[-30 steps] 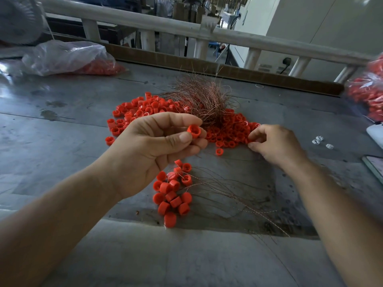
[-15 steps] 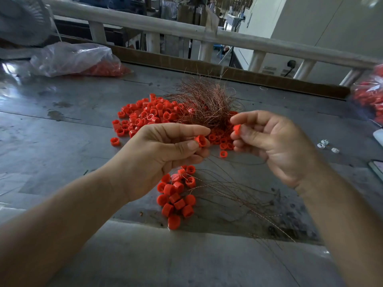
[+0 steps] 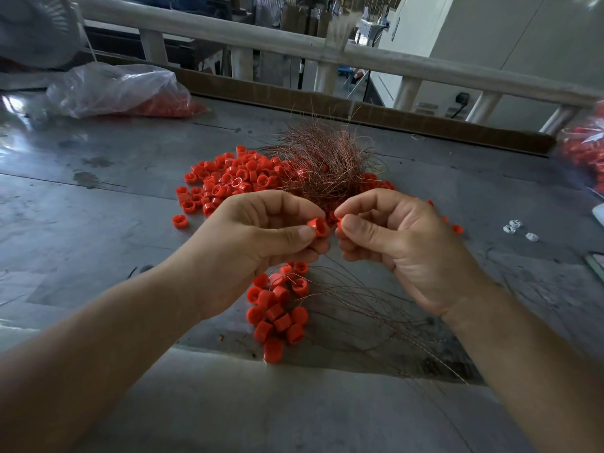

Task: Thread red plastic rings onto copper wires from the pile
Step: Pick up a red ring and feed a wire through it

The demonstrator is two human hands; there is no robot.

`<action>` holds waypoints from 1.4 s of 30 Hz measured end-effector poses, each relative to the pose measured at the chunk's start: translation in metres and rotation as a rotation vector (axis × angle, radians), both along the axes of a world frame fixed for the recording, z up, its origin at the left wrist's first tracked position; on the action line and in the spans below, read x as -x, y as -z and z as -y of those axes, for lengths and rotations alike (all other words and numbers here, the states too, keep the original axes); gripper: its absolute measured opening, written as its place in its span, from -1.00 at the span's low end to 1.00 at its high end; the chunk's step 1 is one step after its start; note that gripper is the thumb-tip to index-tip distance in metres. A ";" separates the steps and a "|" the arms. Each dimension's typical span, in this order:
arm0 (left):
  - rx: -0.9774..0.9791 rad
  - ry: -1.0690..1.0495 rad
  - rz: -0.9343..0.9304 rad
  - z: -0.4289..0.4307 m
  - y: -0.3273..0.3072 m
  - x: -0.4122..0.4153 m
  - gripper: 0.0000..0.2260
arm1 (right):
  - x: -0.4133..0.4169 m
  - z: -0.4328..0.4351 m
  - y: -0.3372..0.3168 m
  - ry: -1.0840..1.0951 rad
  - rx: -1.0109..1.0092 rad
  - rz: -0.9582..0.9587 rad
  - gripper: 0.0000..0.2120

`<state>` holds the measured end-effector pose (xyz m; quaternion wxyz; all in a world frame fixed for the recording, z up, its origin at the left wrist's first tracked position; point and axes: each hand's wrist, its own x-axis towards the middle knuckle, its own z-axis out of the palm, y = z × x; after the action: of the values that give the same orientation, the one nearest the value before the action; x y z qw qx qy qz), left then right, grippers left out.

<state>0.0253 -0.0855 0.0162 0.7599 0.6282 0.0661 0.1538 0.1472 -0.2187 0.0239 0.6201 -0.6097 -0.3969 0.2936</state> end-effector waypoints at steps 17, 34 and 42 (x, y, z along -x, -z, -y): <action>-0.105 -0.121 0.020 0.004 0.001 -0.002 -0.83 | 0.013 -0.004 0.009 0.131 -0.117 0.505 -0.81; -0.341 -0.154 -0.007 0.007 0.001 0.000 -0.79 | 0.016 -0.004 0.010 0.222 -0.116 0.641 -0.74; -0.230 -0.107 -0.012 0.008 0.000 0.001 -0.82 | 0.015 -0.001 0.012 0.208 -0.129 0.747 -0.74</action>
<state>0.0241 -0.0932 0.0162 0.6731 0.7077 0.0861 0.1969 0.1320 -0.2175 0.0116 0.4962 -0.6714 -0.5491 -0.0383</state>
